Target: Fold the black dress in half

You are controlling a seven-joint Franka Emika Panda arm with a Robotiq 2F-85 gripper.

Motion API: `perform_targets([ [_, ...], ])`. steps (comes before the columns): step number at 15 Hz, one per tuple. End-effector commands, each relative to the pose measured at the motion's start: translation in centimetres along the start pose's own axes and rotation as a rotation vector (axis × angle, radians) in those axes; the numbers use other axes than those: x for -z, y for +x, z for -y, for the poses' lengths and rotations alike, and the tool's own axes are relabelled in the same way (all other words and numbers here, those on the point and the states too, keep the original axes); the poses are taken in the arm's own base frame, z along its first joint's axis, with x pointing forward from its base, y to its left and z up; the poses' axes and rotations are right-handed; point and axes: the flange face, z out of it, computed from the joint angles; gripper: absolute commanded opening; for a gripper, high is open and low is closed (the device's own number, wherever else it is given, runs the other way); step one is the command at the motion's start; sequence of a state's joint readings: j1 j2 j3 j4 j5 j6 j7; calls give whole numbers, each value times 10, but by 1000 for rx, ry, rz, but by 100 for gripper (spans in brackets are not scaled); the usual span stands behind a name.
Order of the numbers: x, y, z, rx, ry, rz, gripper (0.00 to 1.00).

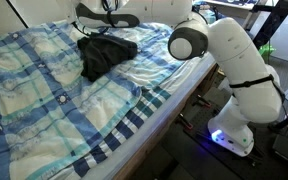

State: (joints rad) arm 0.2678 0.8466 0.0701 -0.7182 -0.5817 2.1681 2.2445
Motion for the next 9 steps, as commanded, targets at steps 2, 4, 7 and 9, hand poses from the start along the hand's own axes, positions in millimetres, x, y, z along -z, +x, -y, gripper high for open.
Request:
perform_targets([
  [2,61,3,19,-13,-5,-23,100],
  [4,88,0,21,-27,-29,-31,100],
  [7,130,-7,14,-37,-112,-42,100],
  [9,152,-12,7,-48,-174,-30,100],
])
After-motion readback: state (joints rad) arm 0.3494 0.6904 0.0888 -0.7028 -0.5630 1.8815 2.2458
